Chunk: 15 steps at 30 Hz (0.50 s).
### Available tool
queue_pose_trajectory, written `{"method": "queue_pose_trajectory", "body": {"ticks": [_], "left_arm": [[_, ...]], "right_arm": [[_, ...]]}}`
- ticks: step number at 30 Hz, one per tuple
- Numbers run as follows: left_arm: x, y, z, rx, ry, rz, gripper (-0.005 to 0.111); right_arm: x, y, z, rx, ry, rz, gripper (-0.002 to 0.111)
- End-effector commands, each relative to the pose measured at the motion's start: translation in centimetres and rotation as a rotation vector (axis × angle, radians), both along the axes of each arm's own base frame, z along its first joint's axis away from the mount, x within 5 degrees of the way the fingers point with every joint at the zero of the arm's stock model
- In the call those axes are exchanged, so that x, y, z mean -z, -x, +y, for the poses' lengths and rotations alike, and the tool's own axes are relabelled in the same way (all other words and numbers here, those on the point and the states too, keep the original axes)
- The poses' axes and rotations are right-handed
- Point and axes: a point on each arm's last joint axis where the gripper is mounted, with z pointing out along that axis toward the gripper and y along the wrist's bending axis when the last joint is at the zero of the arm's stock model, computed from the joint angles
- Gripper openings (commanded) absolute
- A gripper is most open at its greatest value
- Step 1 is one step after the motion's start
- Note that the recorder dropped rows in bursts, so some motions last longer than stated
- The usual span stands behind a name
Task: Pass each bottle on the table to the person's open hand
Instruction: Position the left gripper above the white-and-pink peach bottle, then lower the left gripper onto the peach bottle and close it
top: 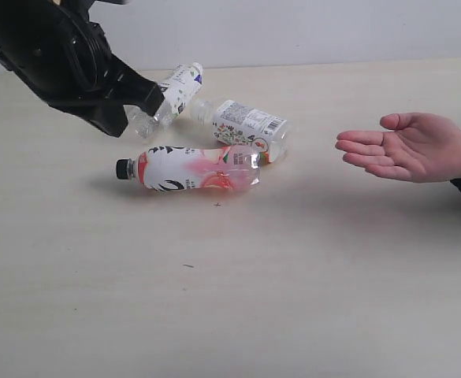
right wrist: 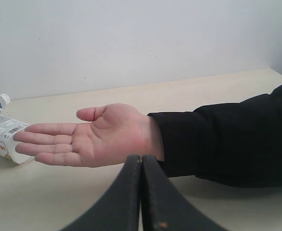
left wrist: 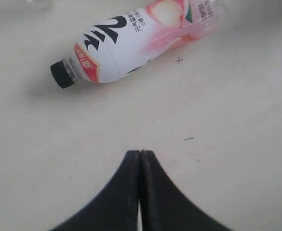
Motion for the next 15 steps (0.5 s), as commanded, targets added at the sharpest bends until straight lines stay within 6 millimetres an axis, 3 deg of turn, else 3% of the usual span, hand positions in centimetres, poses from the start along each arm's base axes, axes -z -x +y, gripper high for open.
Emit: {"method": "queue_pose_trajectory", "body": {"ticks": [1, 5, 8, 15], "left_arm": [[0.1, 0.0, -0.4, 0.122, 0.013, -0.018, 0.0], [-0.2, -0.3, -0.8, 0.427, -0.038, -0.147, 0.0], [0.0, -1.0, -1.2, 0.537, -0.058, -0.238, 0.0], [4.0, -3.1, -2.5, 0.683, -0.154, -0.147, 0.0]], "right_arm": [[0.0, 0.0, 0.0, -0.004, 0.002, -0.01, 0.0], [0.0, 0.0, 0.0, -0.004, 0.002, -0.01, 0.0], [0.0, 0.0, 0.0, -0.004, 0.002, -0.01, 0.0], [0.0, 0.0, 0.0, -0.004, 0.002, -0.01, 0.0]]}}
